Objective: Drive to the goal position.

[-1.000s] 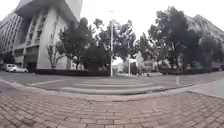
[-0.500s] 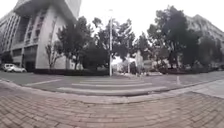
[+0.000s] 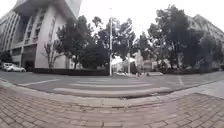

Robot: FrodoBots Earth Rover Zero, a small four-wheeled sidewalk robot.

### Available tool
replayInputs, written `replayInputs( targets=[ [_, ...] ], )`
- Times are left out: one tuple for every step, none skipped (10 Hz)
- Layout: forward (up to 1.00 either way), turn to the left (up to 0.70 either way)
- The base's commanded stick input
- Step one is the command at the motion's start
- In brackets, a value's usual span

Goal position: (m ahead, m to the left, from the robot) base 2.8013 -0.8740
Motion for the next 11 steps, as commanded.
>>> replayInputs(
  targets=[
    [0.00, 0.00],
    [0.00, 0.00],
    [0.00, 0.00],
    [0.00, 0.00],
    [0.00, 0.00],
    [0.00, 0.00],
    [0.00, 0.00],
    [0.00, 0.00],
    [0.30, 0.00],
    [0.45, 0.00],
    [0.45, 0.00]
  ],
)
